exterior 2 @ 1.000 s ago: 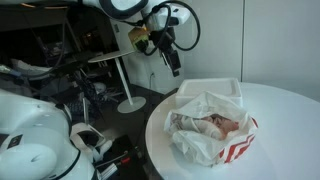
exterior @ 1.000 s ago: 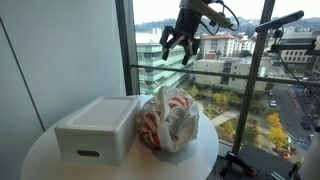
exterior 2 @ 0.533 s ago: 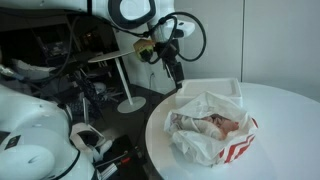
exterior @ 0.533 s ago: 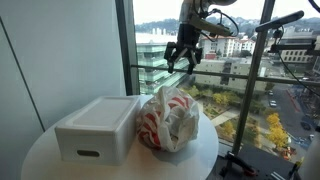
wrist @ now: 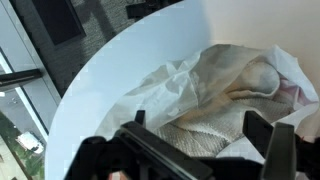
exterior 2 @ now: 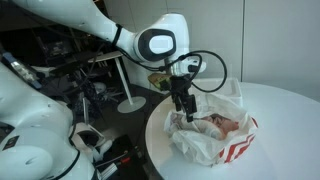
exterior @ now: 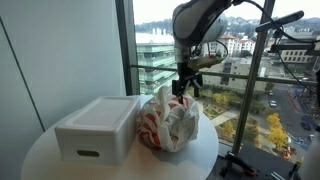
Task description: Remove the towel and shirts from the plastic bag and place them on top of the white container.
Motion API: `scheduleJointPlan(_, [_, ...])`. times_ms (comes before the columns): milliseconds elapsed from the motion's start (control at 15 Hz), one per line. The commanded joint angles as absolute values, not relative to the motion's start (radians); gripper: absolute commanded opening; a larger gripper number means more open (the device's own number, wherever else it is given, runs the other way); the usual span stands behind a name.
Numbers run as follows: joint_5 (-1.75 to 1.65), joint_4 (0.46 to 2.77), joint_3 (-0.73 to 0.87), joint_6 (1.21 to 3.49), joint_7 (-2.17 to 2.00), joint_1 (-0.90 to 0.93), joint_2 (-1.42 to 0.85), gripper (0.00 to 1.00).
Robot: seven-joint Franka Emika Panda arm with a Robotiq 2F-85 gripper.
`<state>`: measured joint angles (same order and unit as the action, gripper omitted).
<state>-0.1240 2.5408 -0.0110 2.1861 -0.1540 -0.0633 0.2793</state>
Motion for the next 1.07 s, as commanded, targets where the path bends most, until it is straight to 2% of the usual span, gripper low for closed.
scheduleJointPlan(0, [-0.249, 2.506, -0.035, 2.347, -0.206, -0.070, 0.135, 1.00])
scheduleJointPlan(533, [-0.413, 2.417, 0.019, 2.598, -0.314, -0.052, -0.115, 1.00])
scheduleJointPlan(867, [-0.378, 2.359, 0.056, 2.604, -0.312, -0.024, -0.230, 1.00])
scheduleJointPlan(933, [-0.360, 2.352, 0.059, 2.603, -0.305, -0.020, -0.242, 0.75])
scheduleJointPlan(1000, [-0.343, 2.350, 0.062, 2.600, -0.294, -0.019, -0.248, 0.75])
